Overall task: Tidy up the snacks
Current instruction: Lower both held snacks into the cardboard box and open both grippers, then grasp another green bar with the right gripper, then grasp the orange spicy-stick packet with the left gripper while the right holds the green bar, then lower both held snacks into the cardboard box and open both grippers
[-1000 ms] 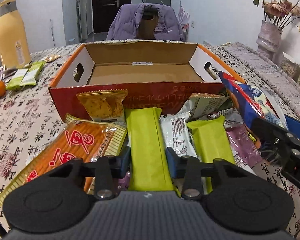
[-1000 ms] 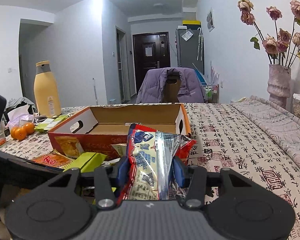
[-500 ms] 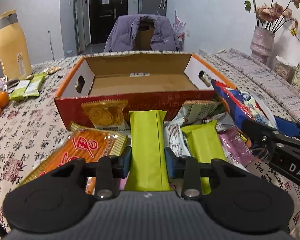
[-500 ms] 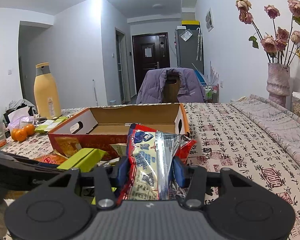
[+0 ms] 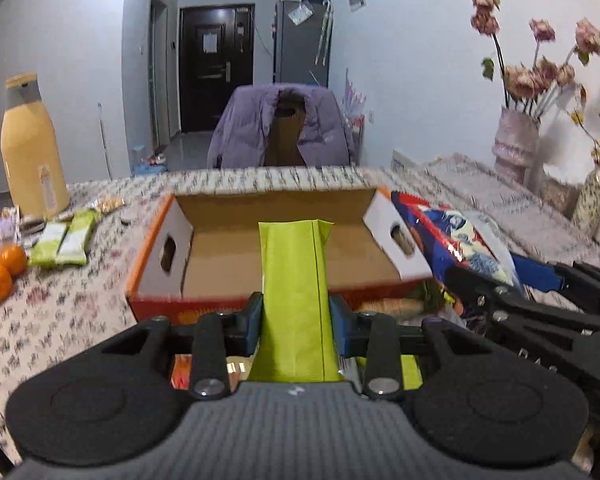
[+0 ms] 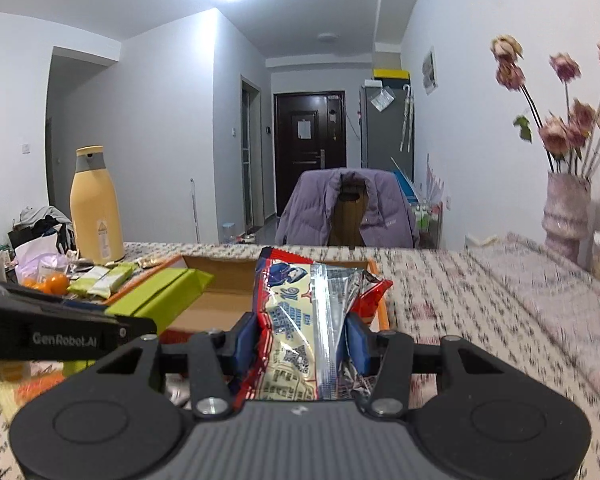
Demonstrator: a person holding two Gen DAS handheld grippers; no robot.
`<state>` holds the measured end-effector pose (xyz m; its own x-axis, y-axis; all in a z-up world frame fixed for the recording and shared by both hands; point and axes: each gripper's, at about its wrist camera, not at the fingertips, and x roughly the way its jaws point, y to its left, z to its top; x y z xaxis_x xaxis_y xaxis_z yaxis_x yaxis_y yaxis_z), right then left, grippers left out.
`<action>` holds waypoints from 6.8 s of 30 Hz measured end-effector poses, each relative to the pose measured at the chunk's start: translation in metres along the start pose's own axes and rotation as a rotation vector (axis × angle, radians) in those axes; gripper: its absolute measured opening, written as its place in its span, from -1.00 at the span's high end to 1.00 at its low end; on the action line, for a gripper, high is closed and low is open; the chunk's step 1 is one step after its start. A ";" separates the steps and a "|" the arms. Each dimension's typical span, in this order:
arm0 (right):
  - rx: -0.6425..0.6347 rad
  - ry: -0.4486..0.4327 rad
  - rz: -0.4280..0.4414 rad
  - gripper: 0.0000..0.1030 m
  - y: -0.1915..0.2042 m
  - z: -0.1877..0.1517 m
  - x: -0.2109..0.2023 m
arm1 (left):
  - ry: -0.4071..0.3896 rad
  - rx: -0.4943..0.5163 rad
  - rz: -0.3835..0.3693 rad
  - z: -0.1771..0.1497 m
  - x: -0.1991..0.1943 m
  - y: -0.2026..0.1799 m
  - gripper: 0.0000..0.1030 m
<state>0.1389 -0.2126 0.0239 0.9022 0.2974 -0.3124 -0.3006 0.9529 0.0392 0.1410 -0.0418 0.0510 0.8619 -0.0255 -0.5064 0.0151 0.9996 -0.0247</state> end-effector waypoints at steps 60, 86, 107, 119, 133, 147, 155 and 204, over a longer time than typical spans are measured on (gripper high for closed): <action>-0.006 0.146 0.031 -1.00 -0.004 0.019 0.060 | -0.031 -0.111 0.060 0.017 0.030 0.076 -1.00; -0.049 0.171 0.045 -0.84 0.034 -0.076 -0.041 | -0.051 -0.059 -0.003 -0.097 -0.054 0.076 -1.00; -0.124 0.270 -0.072 0.23 0.068 -0.079 0.012 | -0.031 -0.065 -0.003 -0.103 -0.048 0.074 -1.00; -0.025 0.190 -0.024 0.29 0.042 -0.070 -0.010 | -0.014 -0.053 0.006 -0.100 -0.047 0.073 -1.00; 0.046 0.129 -0.012 0.29 0.018 -0.066 -0.028 | 0.118 0.040 0.029 -0.067 -0.019 0.069 -1.00; 0.078 0.118 -0.013 0.29 0.008 -0.069 -0.030 | 0.298 0.087 0.073 -0.068 0.025 0.062 -1.00; 0.087 0.119 -0.007 0.29 0.008 -0.071 -0.030 | 0.311 0.049 0.066 -0.071 0.027 0.066 -0.66; 0.046 0.022 0.040 0.29 0.018 -0.017 -0.012 | -0.068 0.024 0.003 -0.007 -0.029 0.041 0.02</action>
<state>0.1170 -0.2001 0.0120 0.8825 0.3349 -0.3303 -0.3217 0.9420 0.0954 0.1131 -0.0002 0.0582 0.8943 -0.0224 -0.4469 0.0242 0.9997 -0.0018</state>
